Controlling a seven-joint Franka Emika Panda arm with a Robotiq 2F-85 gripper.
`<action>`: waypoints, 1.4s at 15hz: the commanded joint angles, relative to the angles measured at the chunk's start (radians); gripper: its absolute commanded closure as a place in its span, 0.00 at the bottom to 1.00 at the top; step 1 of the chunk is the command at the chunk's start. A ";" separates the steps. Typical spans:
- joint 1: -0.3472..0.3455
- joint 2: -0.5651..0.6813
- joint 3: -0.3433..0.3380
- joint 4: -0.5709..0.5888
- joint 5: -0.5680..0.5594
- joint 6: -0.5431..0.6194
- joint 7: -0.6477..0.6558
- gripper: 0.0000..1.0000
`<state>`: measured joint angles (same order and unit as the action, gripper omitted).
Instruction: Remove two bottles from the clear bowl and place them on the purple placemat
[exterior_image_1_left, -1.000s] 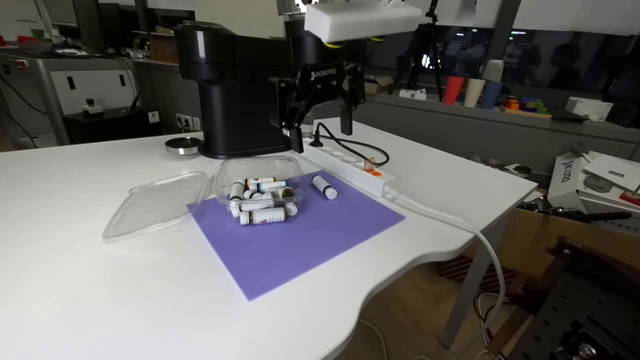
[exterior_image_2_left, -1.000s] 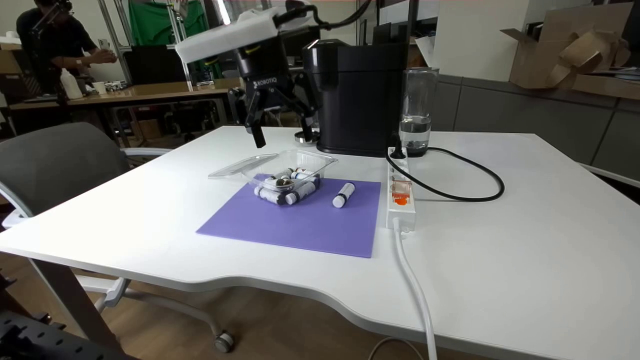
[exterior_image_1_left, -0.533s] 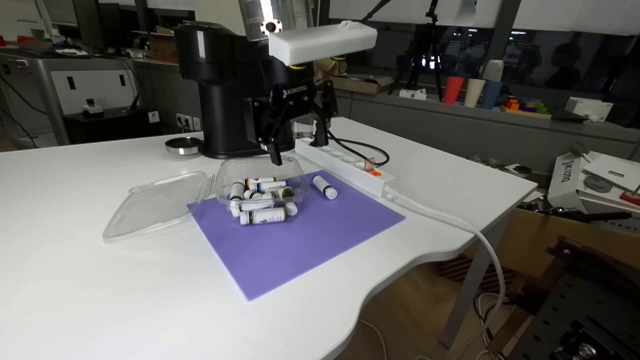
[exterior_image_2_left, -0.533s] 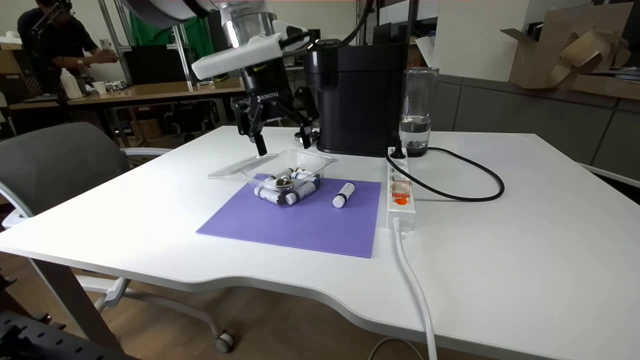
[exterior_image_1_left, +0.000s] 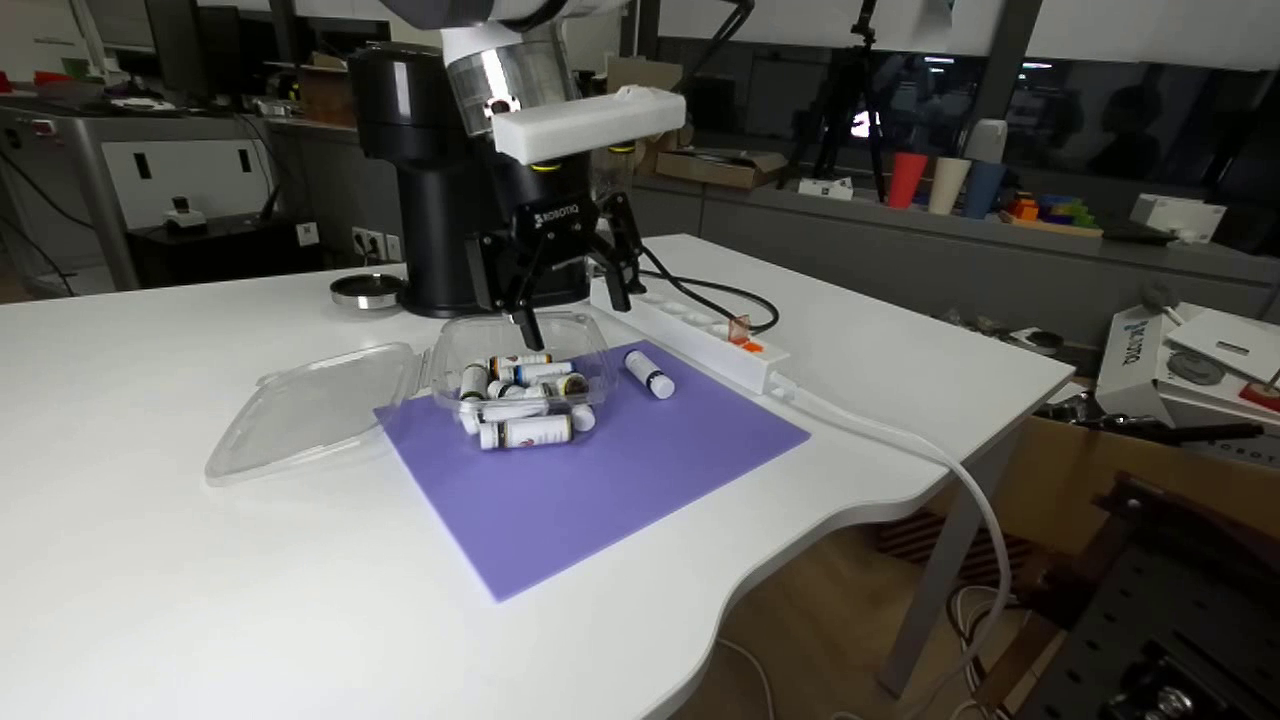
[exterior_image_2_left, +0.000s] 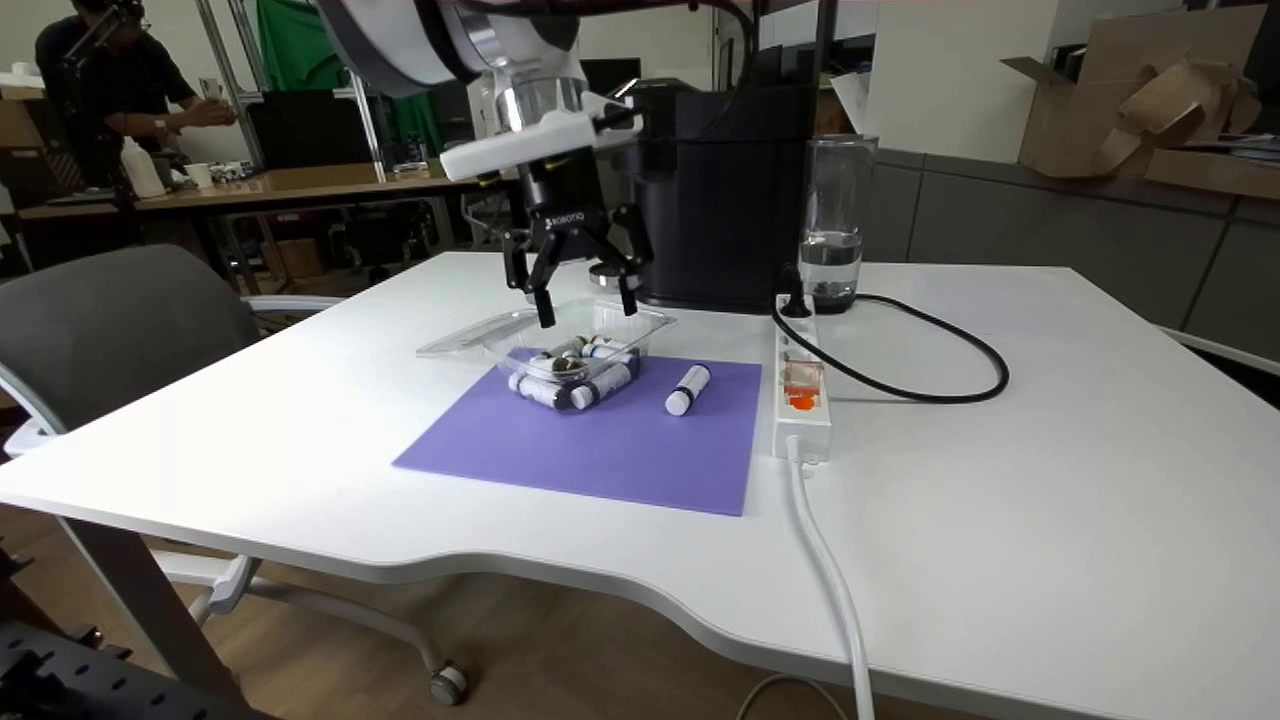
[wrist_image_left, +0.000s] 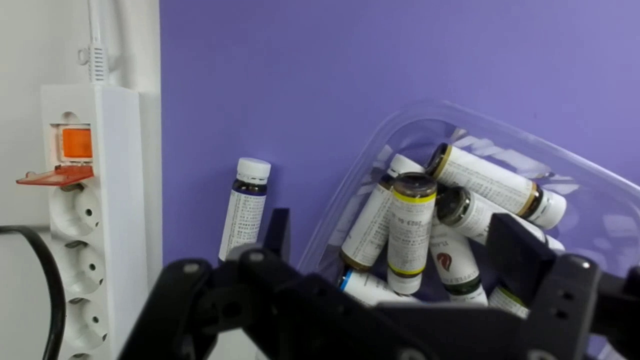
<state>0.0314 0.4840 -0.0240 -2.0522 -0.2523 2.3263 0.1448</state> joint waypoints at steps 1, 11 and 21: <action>0.021 0.071 -0.001 0.108 0.026 -0.080 -0.031 0.00; 0.042 0.150 0.003 0.173 0.039 -0.126 -0.068 0.00; 0.034 0.197 0.007 0.201 0.059 -0.114 -0.113 0.27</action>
<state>0.0728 0.6606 -0.0174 -1.8837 -0.2098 2.2300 0.0449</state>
